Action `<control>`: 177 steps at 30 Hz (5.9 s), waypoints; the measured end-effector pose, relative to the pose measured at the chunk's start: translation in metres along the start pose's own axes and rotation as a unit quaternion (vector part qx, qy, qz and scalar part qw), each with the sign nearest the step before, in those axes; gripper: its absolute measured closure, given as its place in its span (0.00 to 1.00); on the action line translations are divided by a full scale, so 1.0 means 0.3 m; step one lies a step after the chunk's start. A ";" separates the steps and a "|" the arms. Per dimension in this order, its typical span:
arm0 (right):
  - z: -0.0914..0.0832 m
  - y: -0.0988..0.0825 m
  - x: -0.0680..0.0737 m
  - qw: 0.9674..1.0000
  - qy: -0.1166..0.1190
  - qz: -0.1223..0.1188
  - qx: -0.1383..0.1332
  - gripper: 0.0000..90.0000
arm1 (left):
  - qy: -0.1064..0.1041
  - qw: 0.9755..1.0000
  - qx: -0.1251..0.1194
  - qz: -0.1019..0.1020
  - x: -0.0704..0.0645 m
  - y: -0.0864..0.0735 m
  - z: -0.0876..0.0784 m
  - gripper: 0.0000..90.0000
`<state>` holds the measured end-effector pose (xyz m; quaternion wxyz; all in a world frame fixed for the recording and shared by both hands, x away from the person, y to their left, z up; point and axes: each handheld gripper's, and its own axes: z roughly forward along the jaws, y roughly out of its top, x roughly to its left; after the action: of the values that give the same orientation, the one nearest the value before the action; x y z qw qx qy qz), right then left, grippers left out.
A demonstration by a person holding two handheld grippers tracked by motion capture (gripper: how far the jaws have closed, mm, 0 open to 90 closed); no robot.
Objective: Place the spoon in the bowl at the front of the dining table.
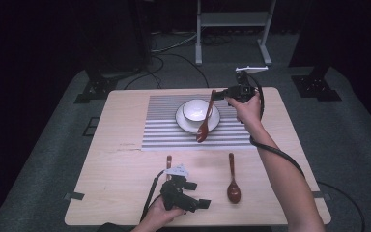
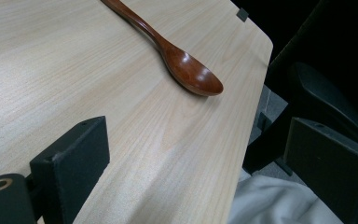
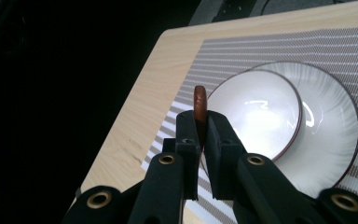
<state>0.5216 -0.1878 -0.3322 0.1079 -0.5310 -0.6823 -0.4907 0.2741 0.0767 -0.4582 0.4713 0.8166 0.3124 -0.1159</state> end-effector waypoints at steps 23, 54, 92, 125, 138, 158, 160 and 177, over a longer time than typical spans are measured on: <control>0.025 0.088 -0.020 0.996 -0.044 0.028 -0.068 0.93 | -0.002 1.000 -0.001 0.003 -0.006 -0.003 0.002 0.06; 0.033 0.081 -0.086 0.988 -0.084 0.046 -0.121 0.93 | -0.003 1.000 0.002 0.006 -0.010 -0.004 0.001 0.06; 0.080 0.006 -0.216 0.988 -0.096 0.072 -0.094 0.92 | -0.003 1.000 0.001 0.003 -0.008 -0.004 0.001 0.06; 0.046 -0.037 -0.271 0.991 -0.070 0.080 -0.077 0.83 | 0.000 1.000 -0.004 0.000 -0.001 -0.003 -0.003 0.06; -0.001 -0.066 -0.263 0.995 -0.051 0.062 -0.058 0.74 | 0.005 1.000 -0.009 -0.005 0.007 -0.002 -0.011 0.06; -0.065 -0.152 -0.248 0.998 -0.015 0.042 -0.036 0.61 | 0.009 1.000 -0.013 -0.005 0.010 -0.004 -0.021 0.06; -0.070 -0.160 -0.251 0.998 -0.017 0.041 -0.033 0.59 | 0.009 1.000 -0.013 -0.006 0.009 -0.005 -0.022 0.06; -0.076 -0.242 -0.272 0.999 -0.011 0.035 0.000 0.56 | 0.009 1.000 -0.015 -0.009 0.012 -0.005 -0.024 0.06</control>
<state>0.4864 -0.2528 -0.4157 0.1175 -0.5597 -0.6647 -0.4807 0.2752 0.0846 -0.4572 0.4794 0.8076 0.3258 -0.1083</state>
